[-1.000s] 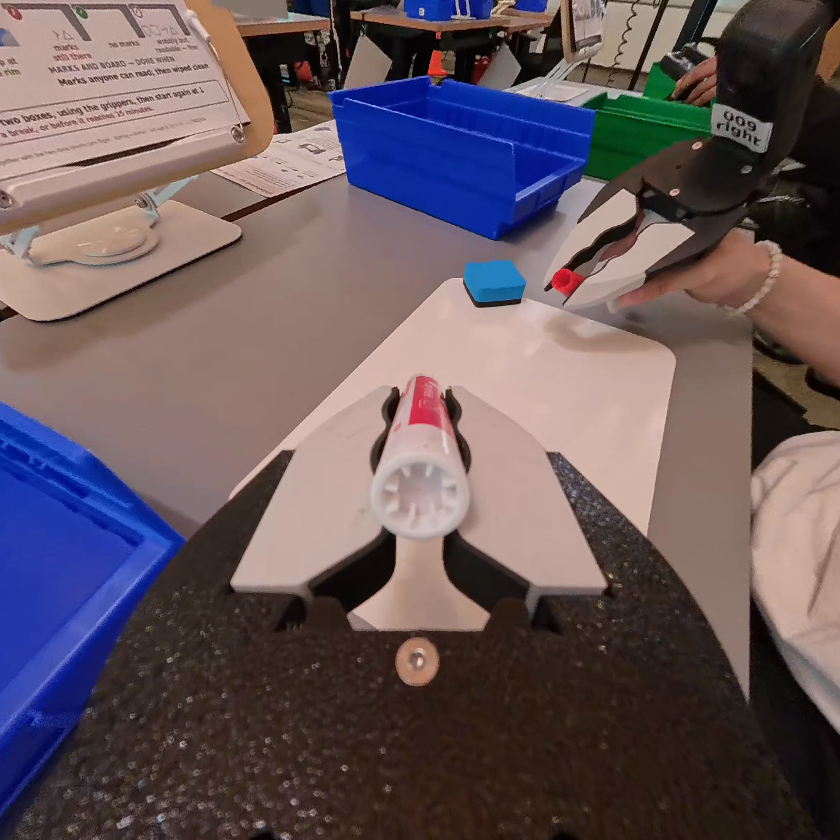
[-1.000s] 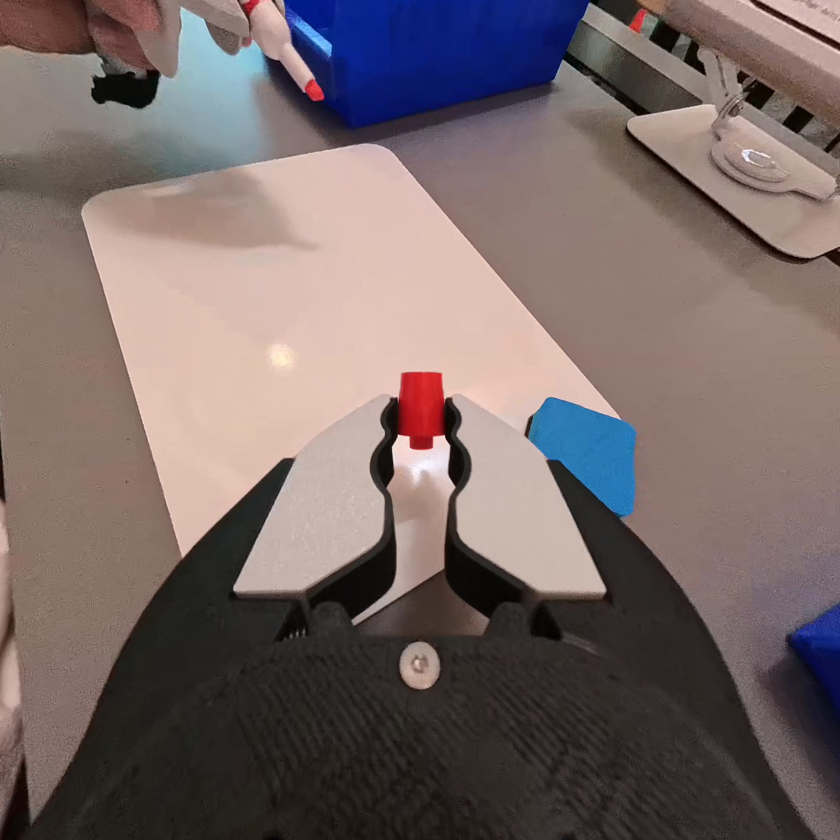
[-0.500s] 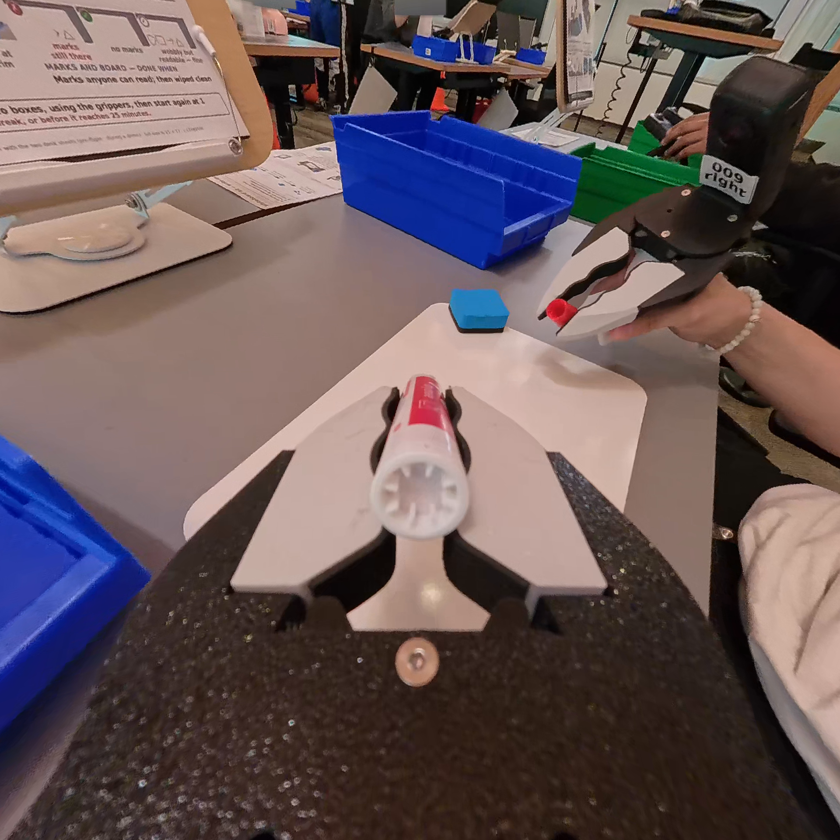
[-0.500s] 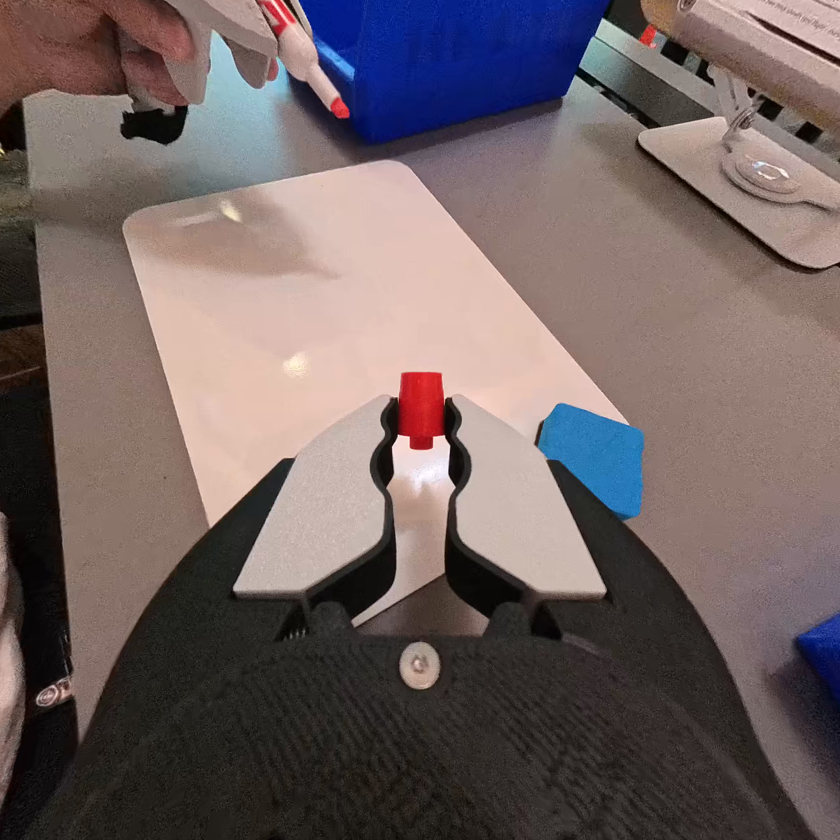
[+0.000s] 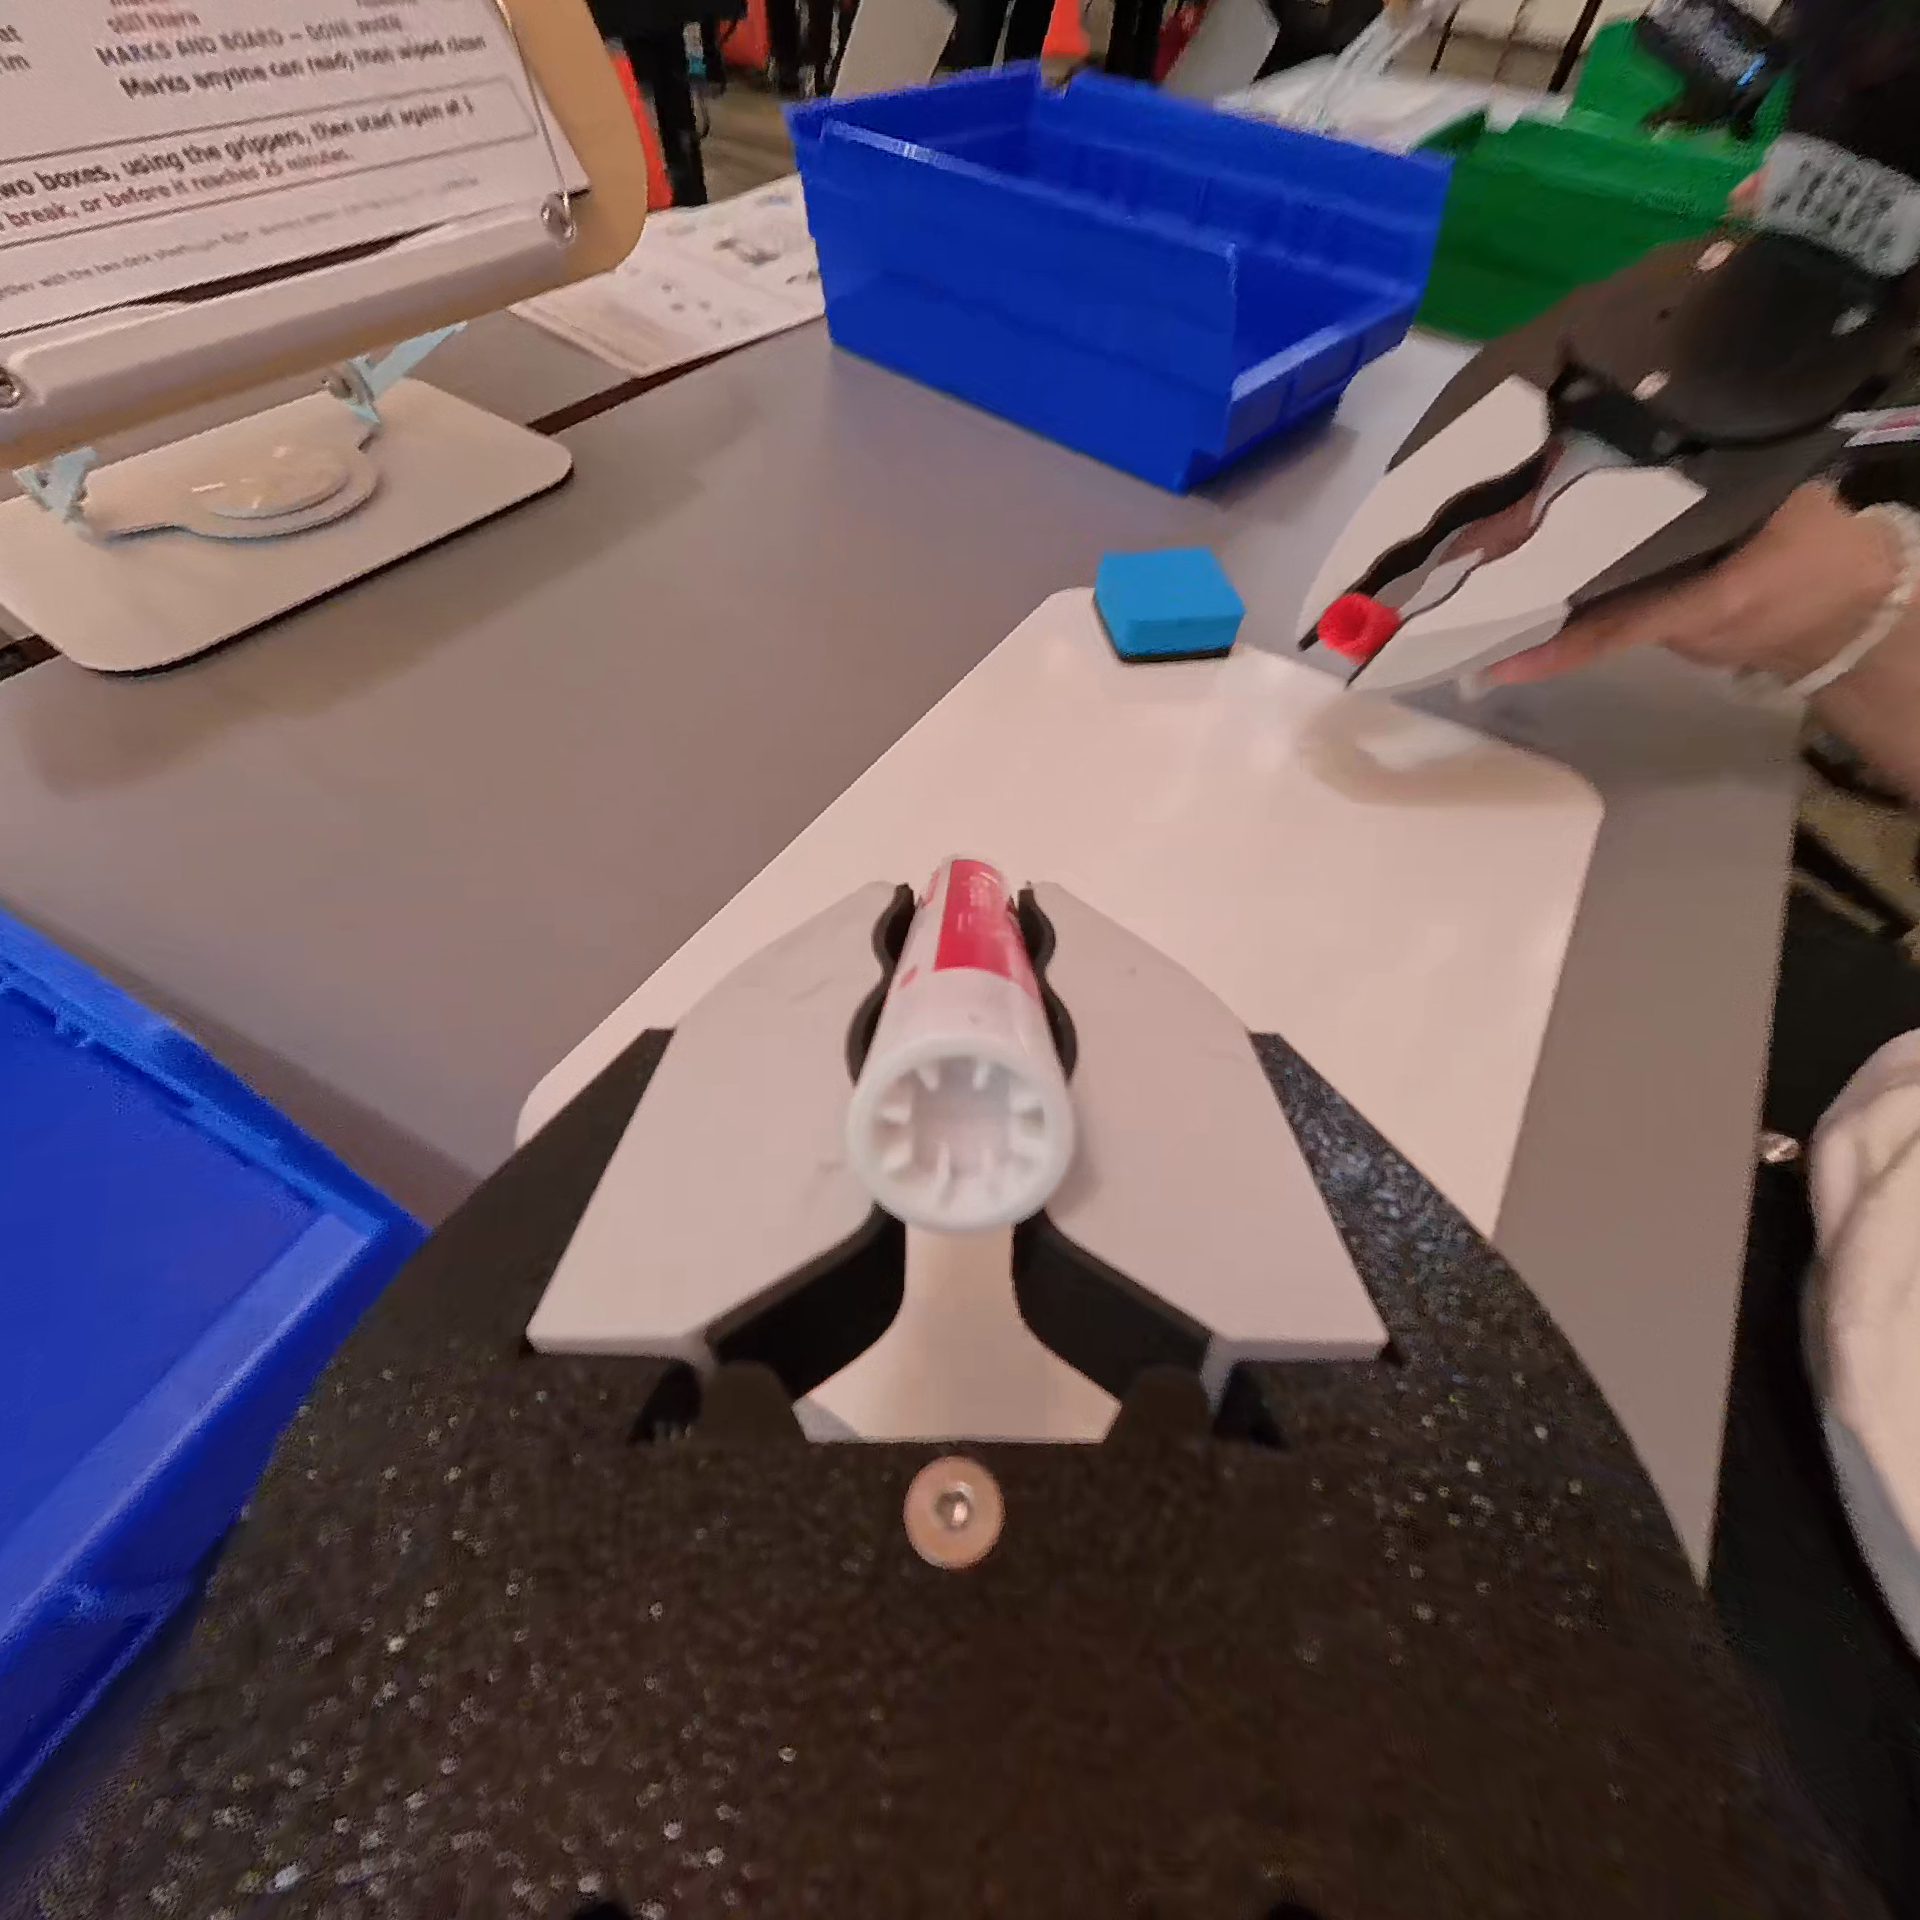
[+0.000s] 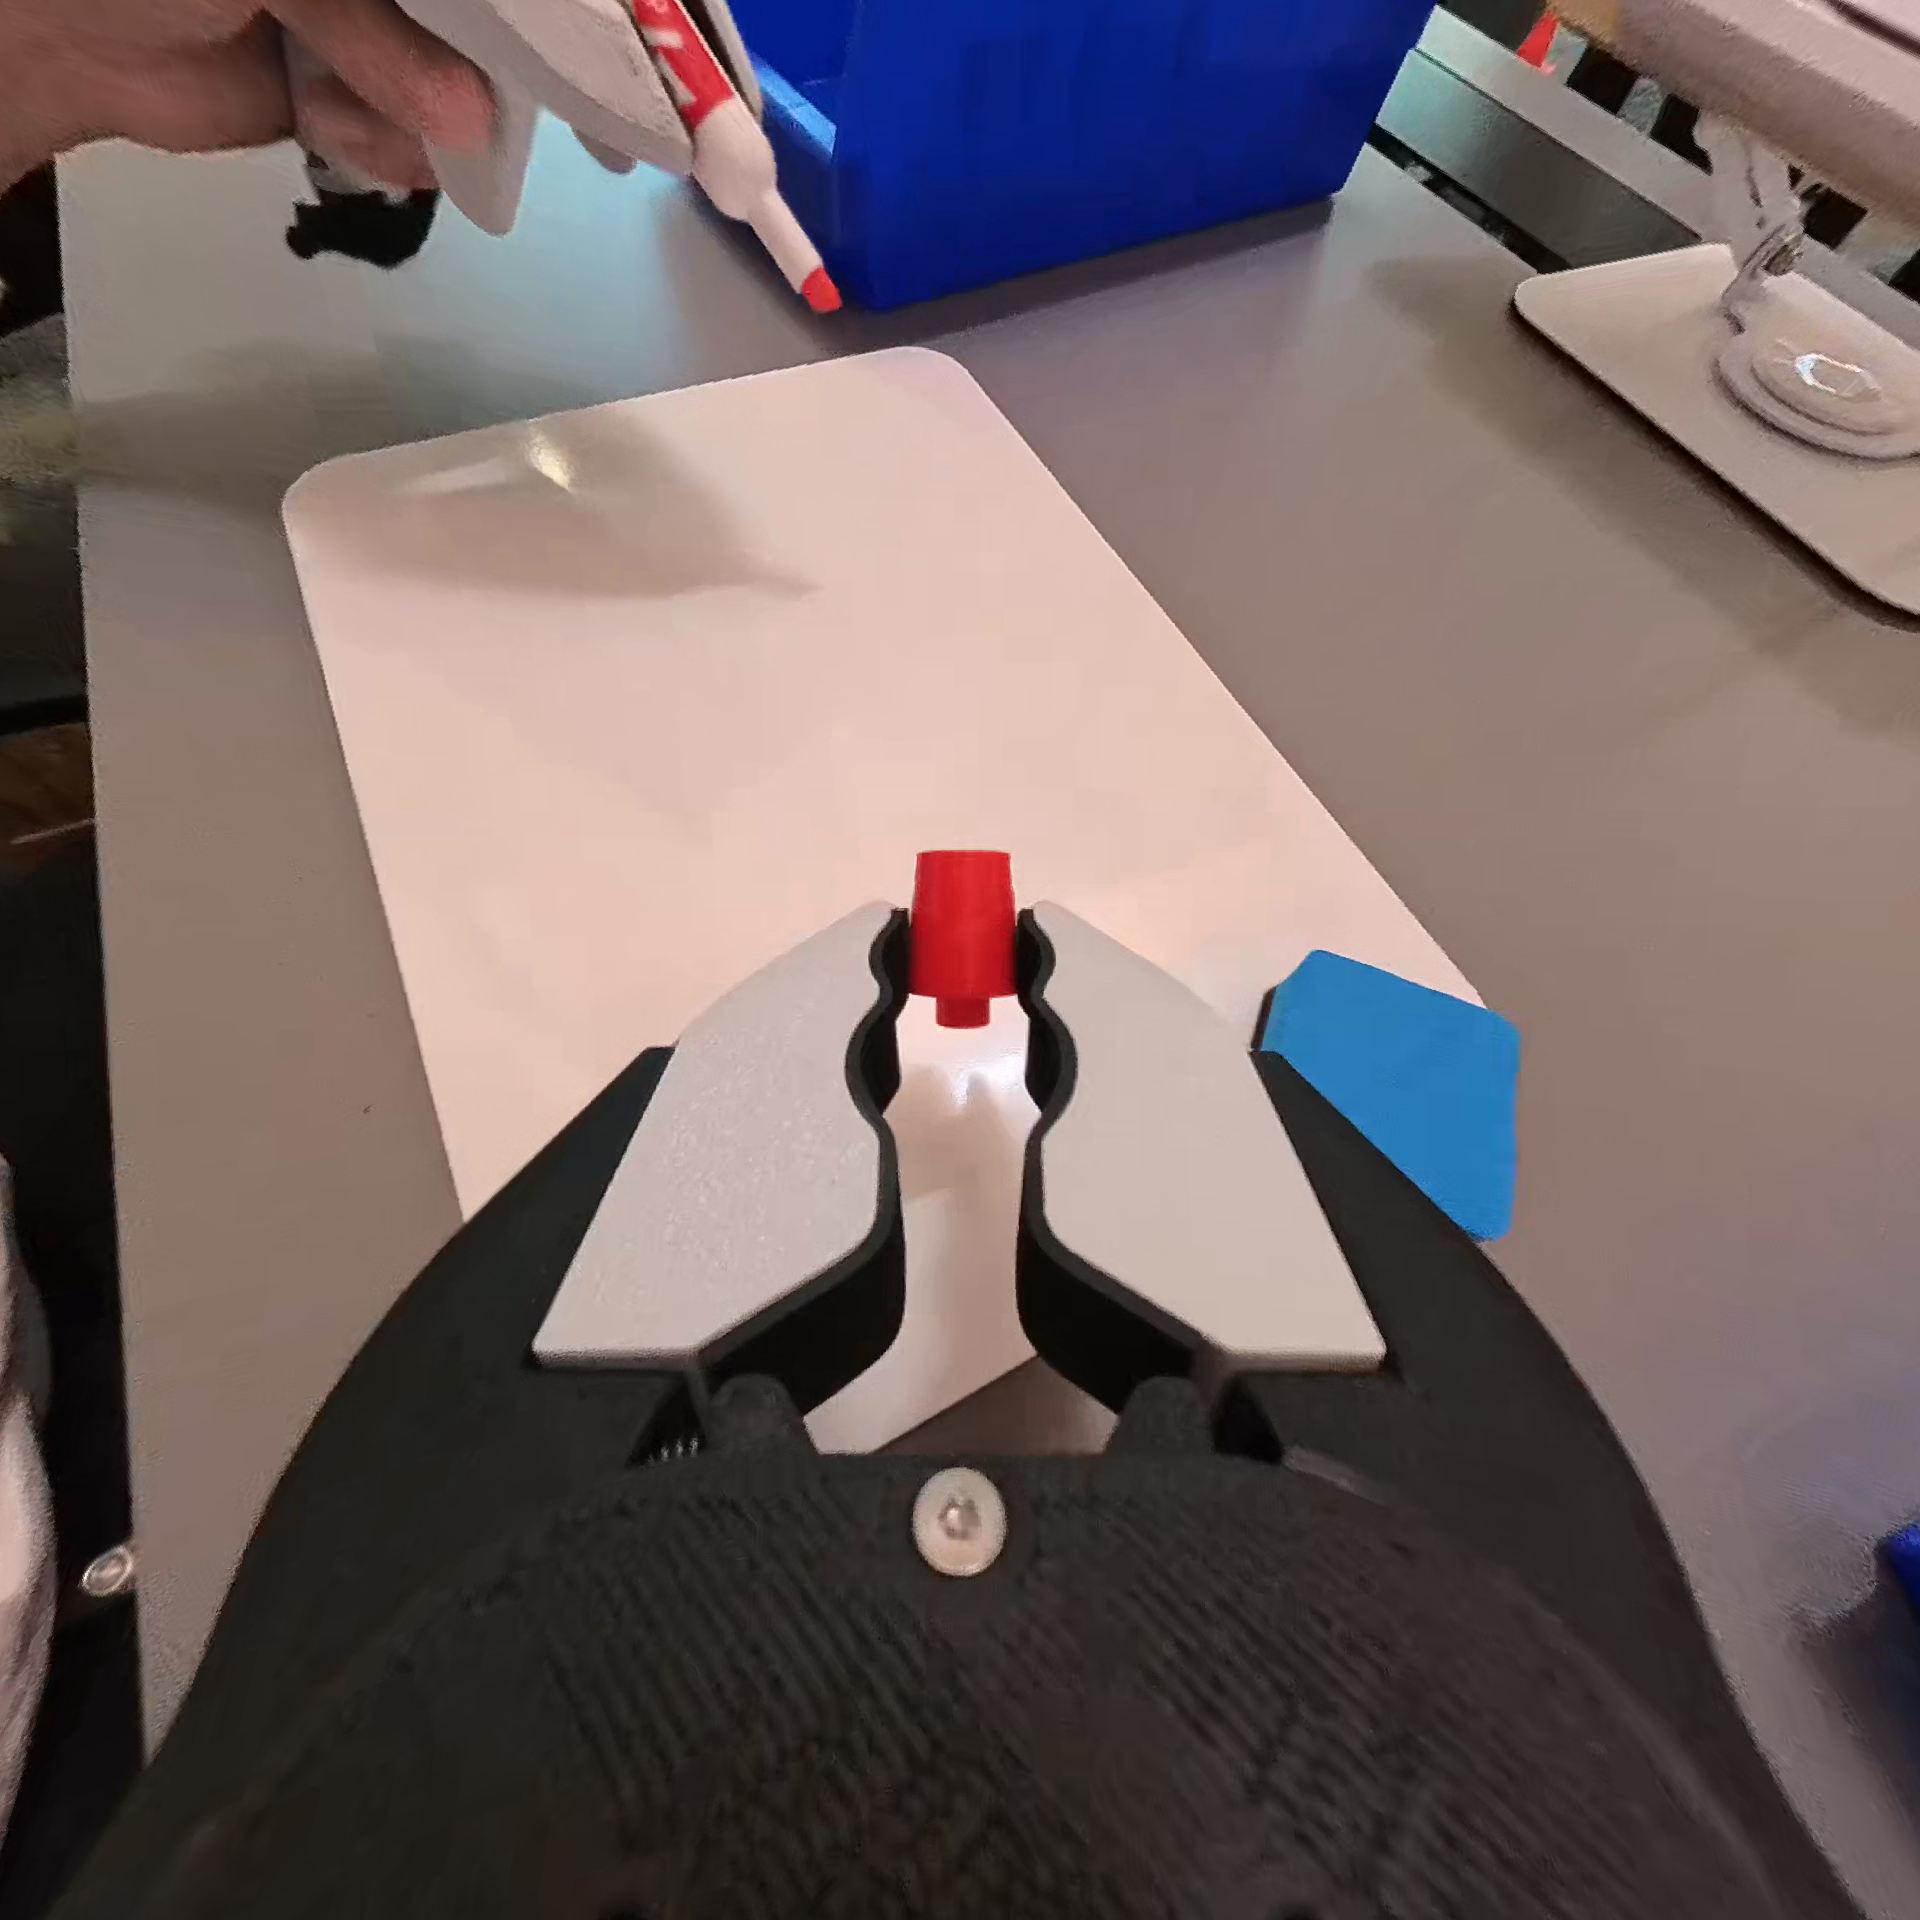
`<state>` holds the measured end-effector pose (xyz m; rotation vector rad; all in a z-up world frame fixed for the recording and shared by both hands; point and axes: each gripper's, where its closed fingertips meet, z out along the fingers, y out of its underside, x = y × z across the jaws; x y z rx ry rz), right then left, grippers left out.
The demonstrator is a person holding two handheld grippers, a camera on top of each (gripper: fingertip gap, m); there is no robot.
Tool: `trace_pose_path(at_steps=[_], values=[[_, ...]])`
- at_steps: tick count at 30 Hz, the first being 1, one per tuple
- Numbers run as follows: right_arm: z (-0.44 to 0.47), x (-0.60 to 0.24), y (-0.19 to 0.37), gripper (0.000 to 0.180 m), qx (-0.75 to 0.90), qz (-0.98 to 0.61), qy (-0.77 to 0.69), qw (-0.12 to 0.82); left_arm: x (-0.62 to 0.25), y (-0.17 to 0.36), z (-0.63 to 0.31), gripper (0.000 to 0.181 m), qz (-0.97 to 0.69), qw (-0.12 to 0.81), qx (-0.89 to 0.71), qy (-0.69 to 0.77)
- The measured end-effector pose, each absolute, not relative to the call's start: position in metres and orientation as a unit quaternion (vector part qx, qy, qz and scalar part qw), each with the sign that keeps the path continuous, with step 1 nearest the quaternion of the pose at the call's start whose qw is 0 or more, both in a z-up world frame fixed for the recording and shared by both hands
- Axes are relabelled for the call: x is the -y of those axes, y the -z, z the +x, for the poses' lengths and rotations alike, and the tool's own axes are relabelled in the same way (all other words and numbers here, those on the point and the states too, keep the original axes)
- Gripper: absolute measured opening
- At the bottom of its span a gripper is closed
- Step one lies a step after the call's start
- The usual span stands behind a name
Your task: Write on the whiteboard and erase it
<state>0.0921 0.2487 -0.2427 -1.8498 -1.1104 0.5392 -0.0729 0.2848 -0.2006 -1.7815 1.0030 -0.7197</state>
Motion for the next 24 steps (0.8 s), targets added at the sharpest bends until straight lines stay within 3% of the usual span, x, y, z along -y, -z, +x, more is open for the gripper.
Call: trace_pose_path(at_steps=[17, 24], values=[[0.093, -0.248, 0.278, 0.02, 0.48, -0.764, -0.204, 0.38, -0.298, 0.24, -0.075, 0.019, -0.73, 0.427, -0.487, 0.215], [0.093, -0.233, 0.282, 0.02, 0.516, -0.755, -0.218, 0.341, -0.293, 0.237, -0.076, 0.019, -0.729, 0.431, -0.468, 0.252]])
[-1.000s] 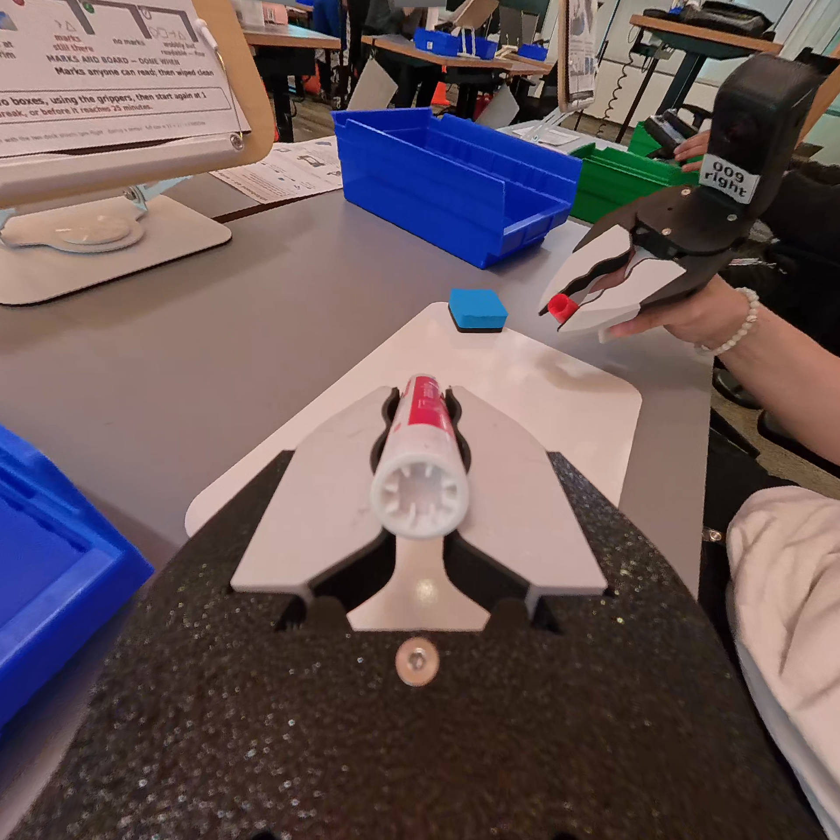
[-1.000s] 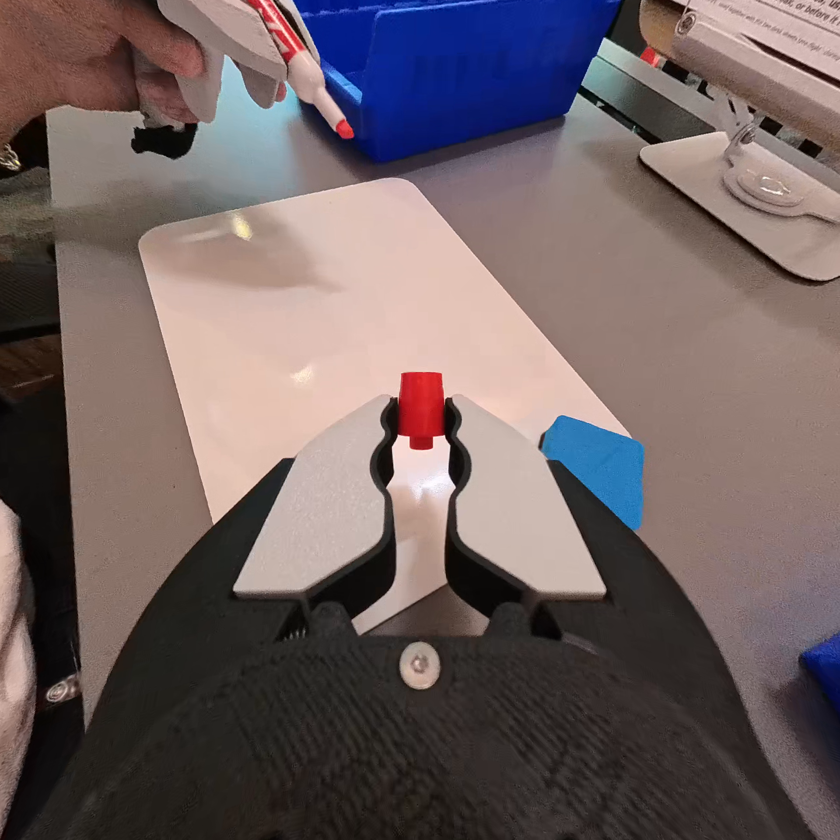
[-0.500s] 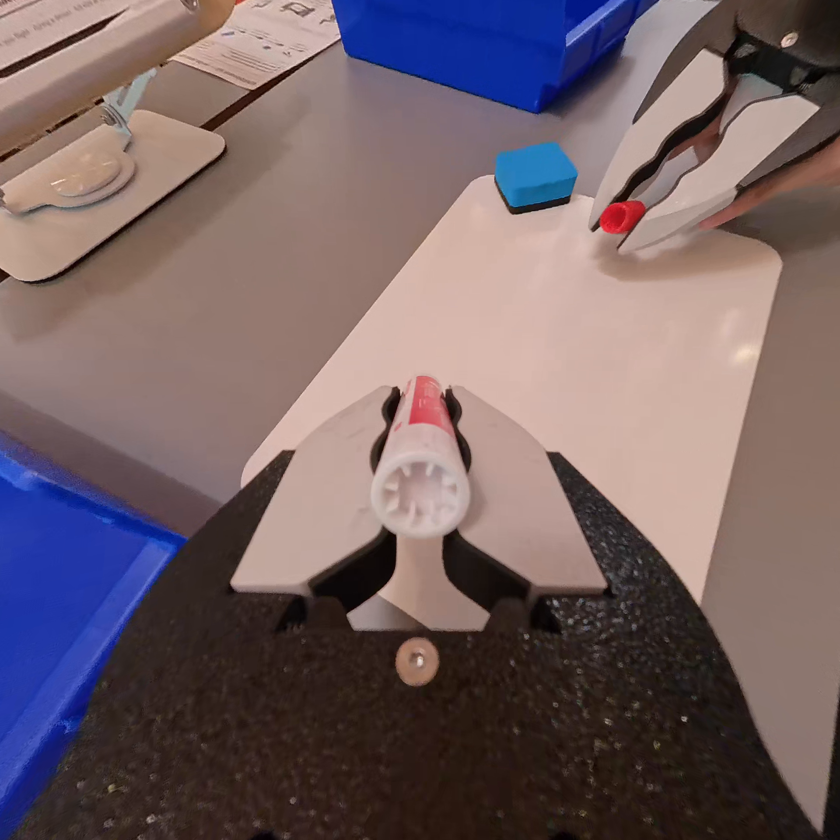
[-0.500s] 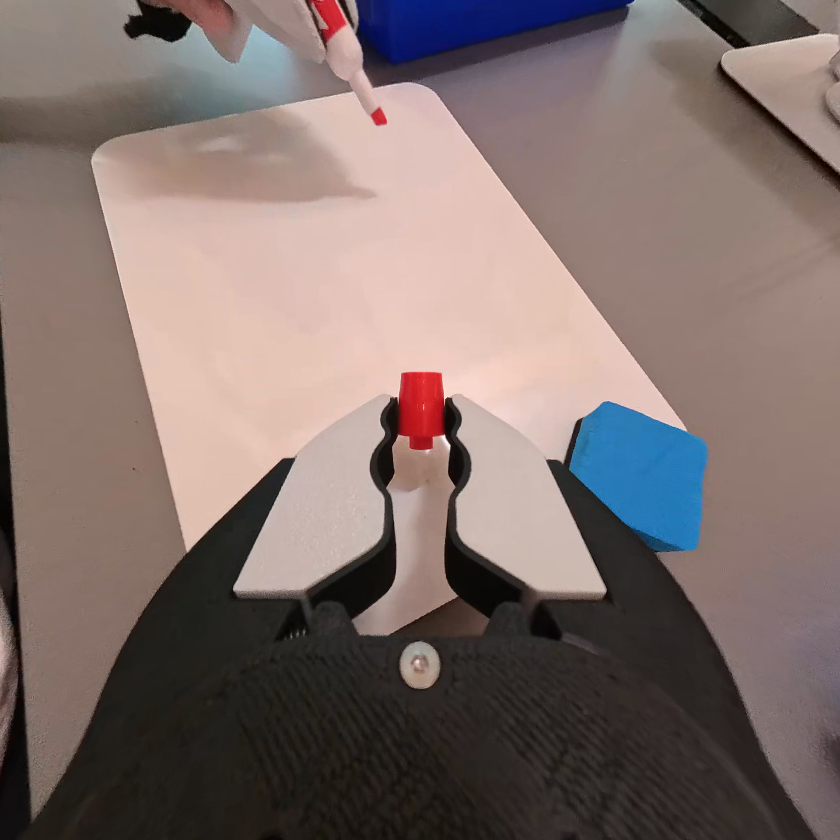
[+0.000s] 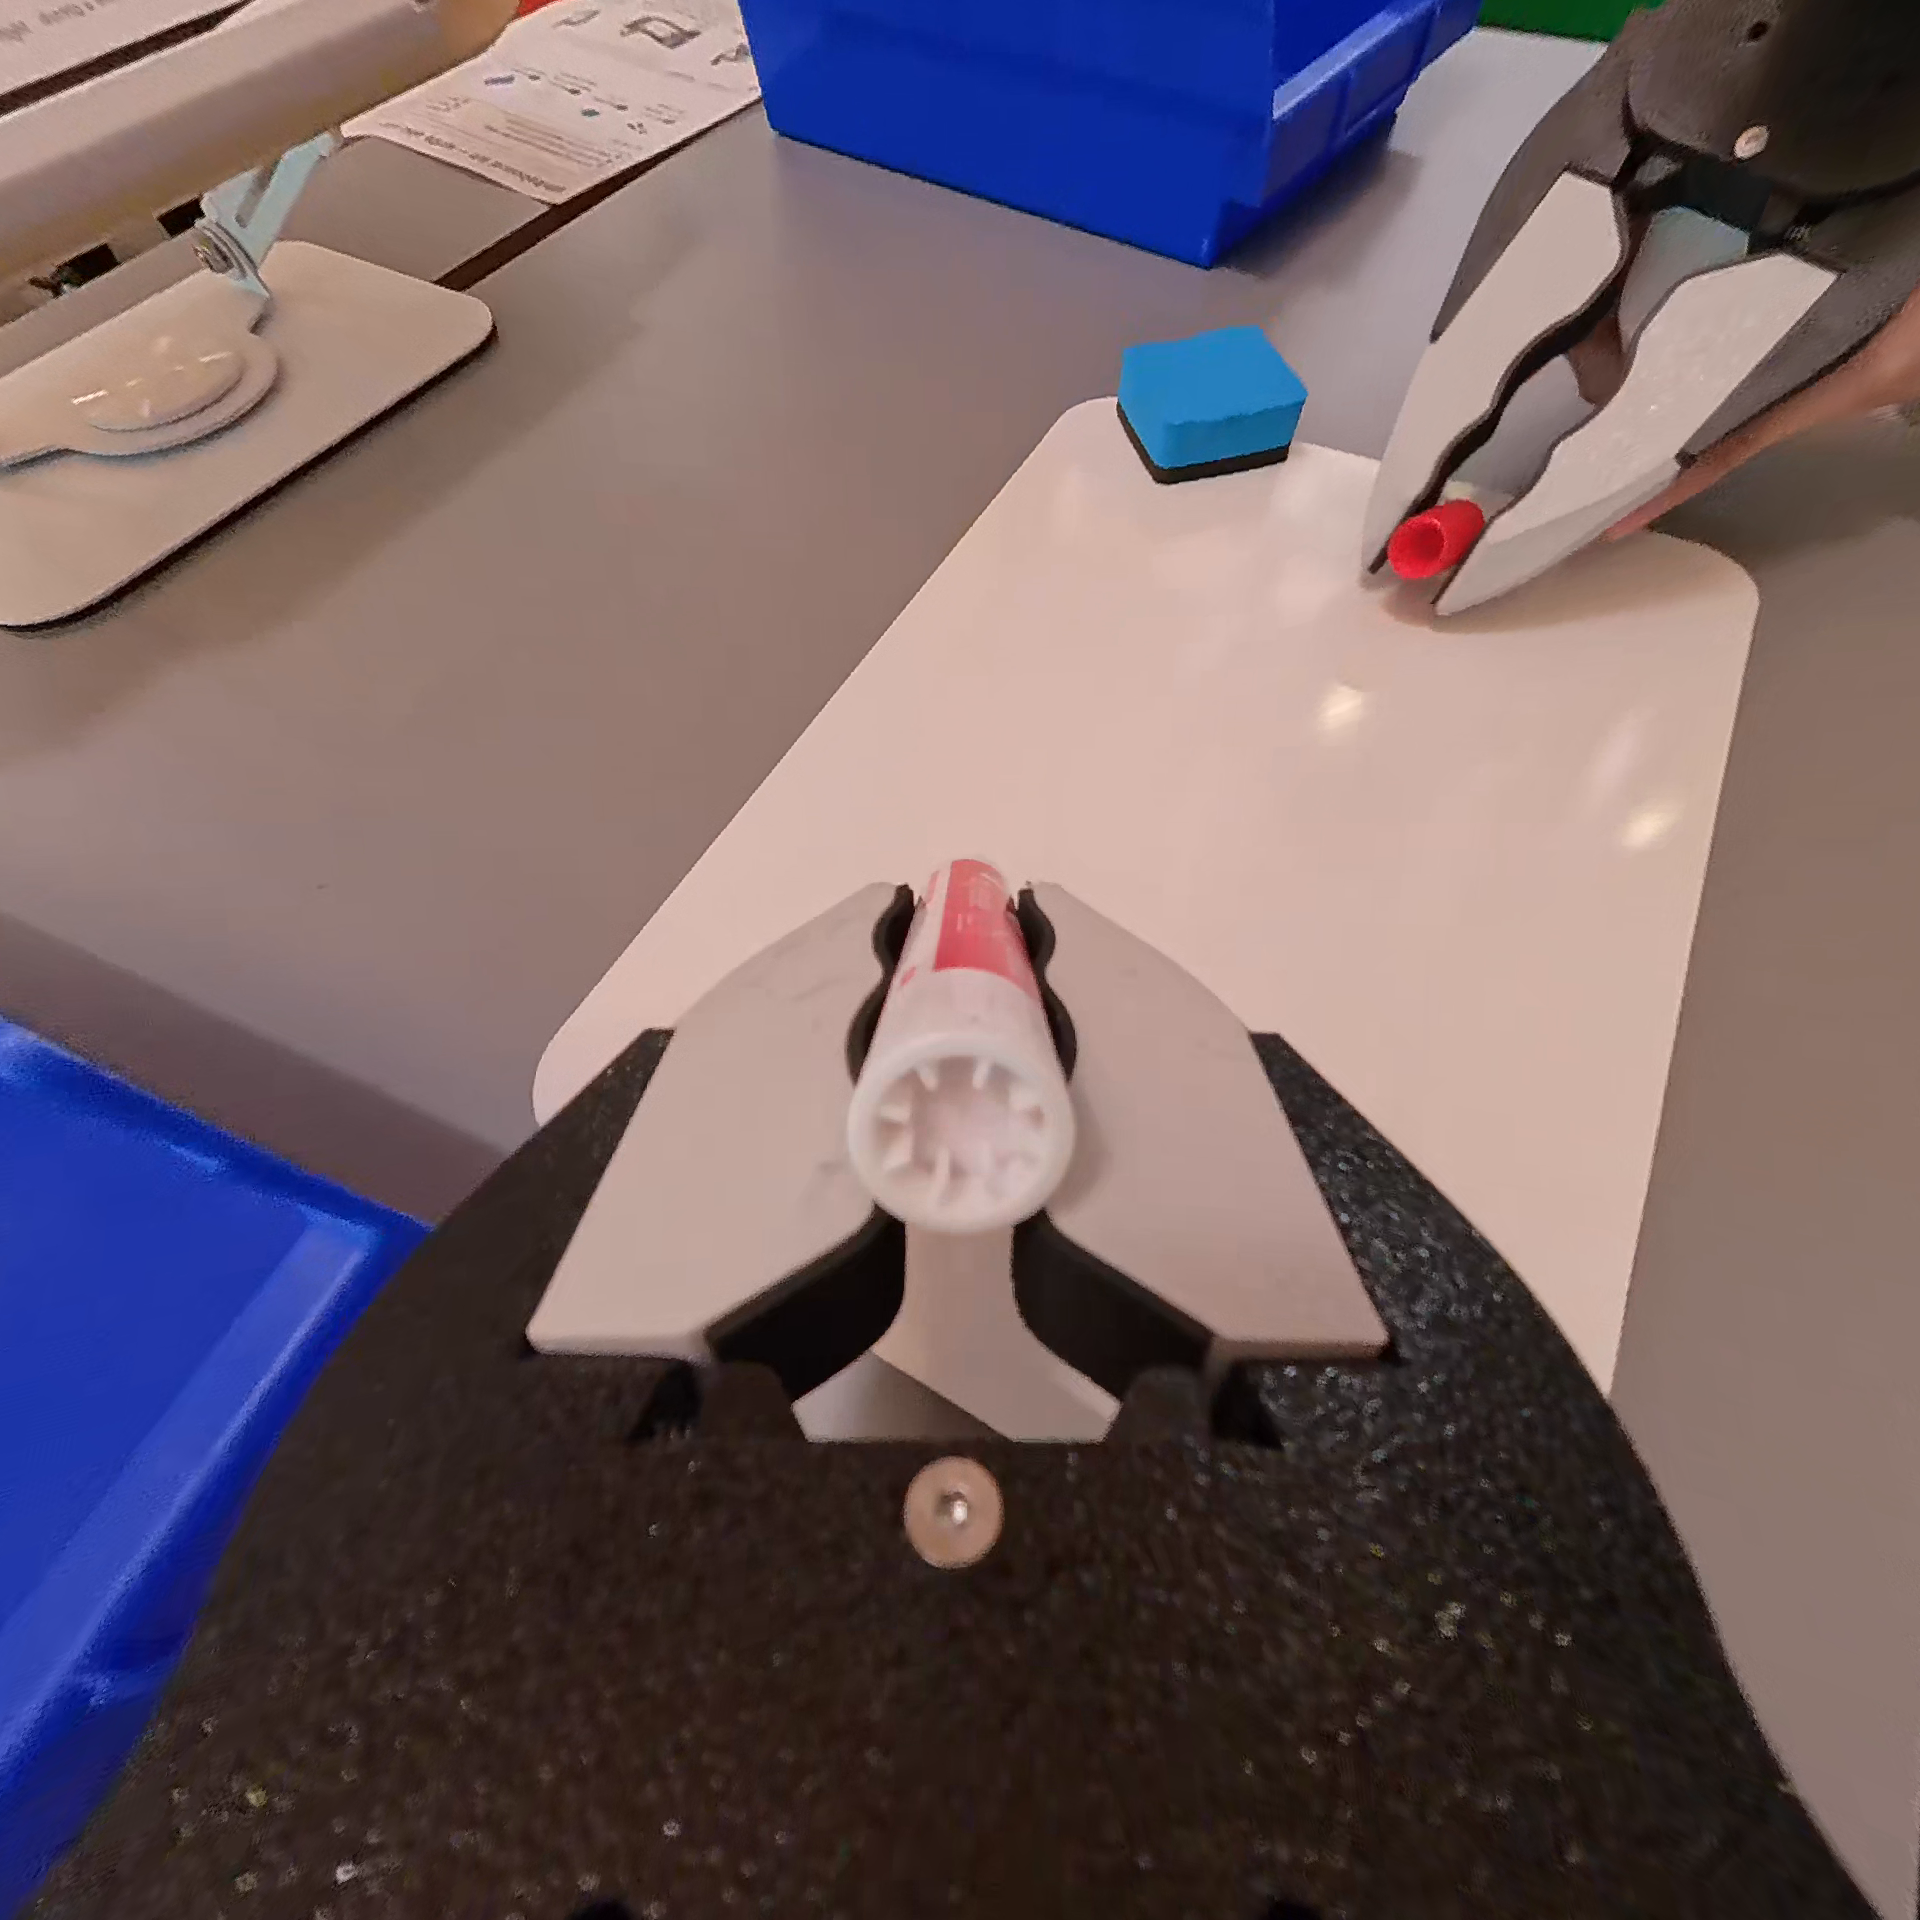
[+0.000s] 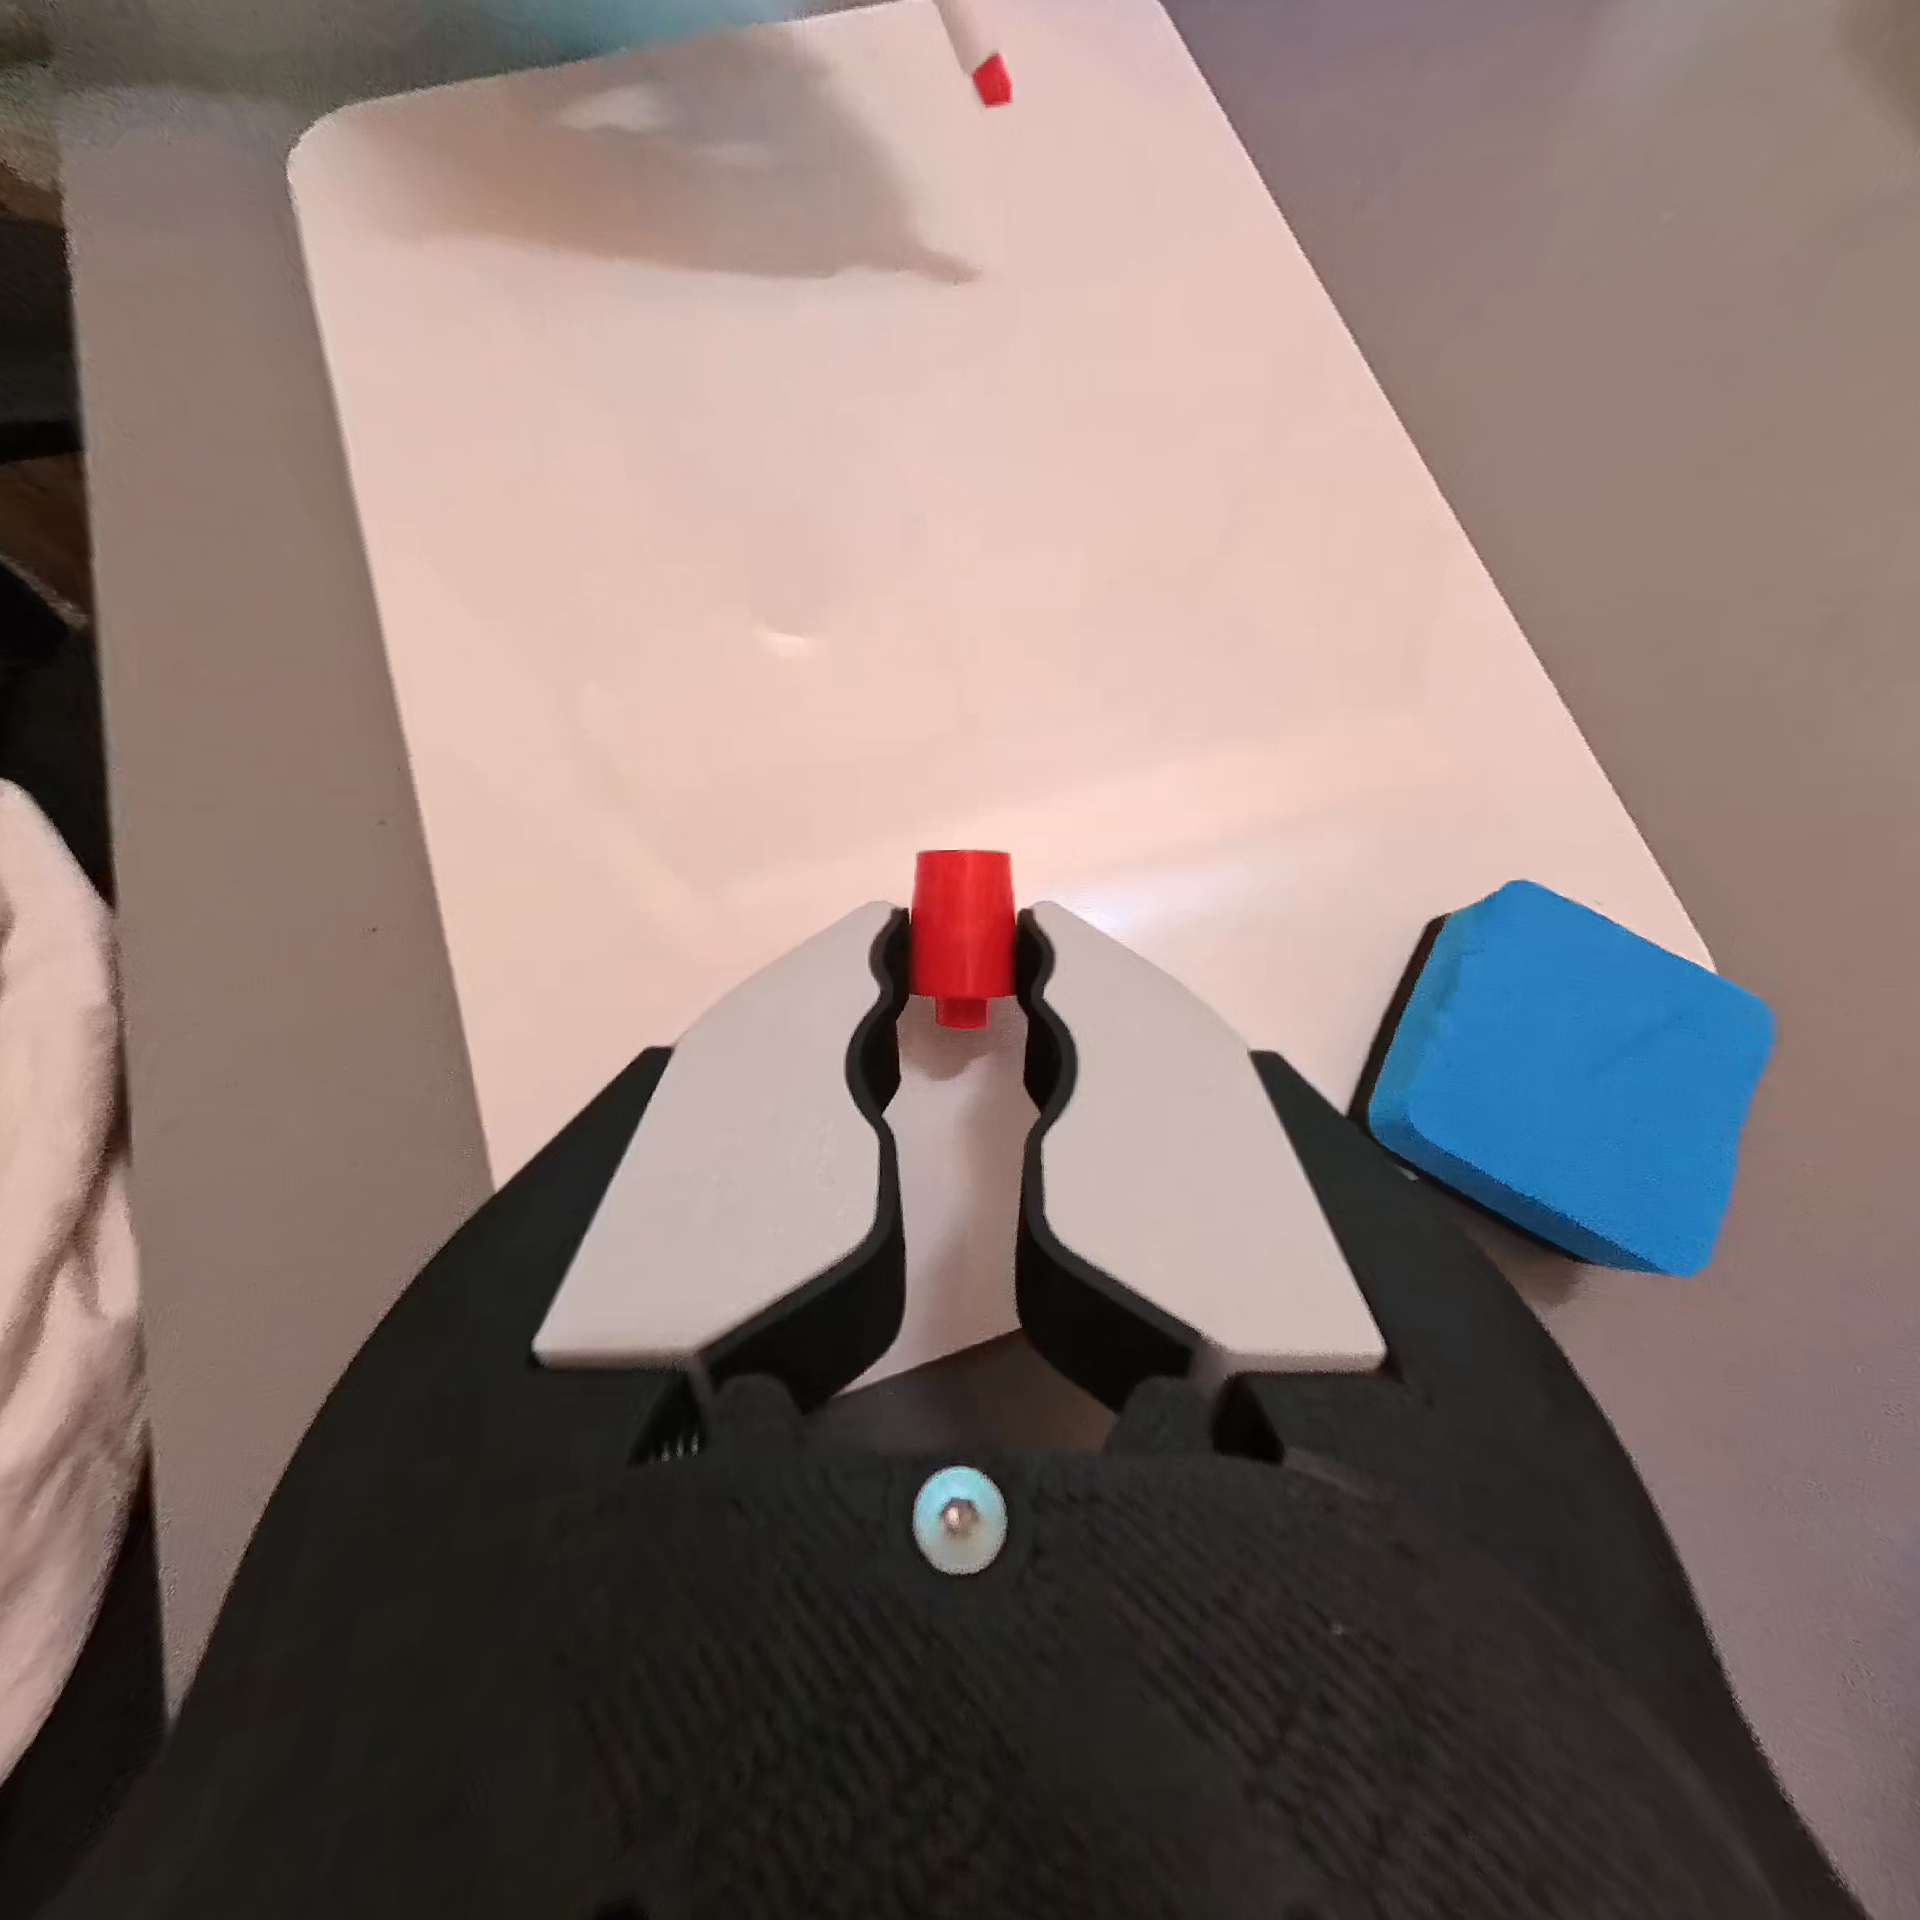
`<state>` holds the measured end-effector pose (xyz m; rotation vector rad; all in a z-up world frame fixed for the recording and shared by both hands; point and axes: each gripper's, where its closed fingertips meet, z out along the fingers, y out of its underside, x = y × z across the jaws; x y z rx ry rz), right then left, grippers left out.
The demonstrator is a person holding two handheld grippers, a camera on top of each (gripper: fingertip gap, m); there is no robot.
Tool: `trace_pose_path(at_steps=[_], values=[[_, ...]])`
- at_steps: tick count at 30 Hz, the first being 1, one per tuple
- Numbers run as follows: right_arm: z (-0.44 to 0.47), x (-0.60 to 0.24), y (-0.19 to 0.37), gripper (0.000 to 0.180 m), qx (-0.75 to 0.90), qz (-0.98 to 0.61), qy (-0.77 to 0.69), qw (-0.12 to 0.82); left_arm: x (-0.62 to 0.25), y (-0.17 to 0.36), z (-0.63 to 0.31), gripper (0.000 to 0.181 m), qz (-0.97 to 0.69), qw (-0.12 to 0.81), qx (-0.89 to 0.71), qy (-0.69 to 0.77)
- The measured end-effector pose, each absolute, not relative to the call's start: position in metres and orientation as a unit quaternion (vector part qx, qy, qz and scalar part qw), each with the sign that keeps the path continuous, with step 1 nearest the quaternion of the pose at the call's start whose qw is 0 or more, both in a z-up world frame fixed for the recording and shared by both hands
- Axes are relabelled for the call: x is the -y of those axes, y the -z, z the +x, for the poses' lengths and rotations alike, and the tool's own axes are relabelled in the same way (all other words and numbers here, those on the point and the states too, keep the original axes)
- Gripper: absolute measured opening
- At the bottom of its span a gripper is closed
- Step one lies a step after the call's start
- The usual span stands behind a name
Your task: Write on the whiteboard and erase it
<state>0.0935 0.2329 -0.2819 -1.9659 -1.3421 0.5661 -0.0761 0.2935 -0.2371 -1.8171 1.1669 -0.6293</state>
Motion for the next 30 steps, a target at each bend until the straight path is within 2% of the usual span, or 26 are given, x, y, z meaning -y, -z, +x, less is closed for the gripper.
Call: trace_pose_path(at_steps=[5, 30], values=[[0.103, -0.218, 0.288, 0.02, 0.535, -0.757, -0.237, 0.292, -0.289, 0.236, -0.076, 0.019, -0.727, 0.428, -0.461, 0.276], [0.099, -0.214, 0.287, 0.02, 0.548, -0.736, -0.24, 0.318, -0.294, 0.243, -0.074, 0.019, -0.732, 0.415, -0.483, 0.242]])
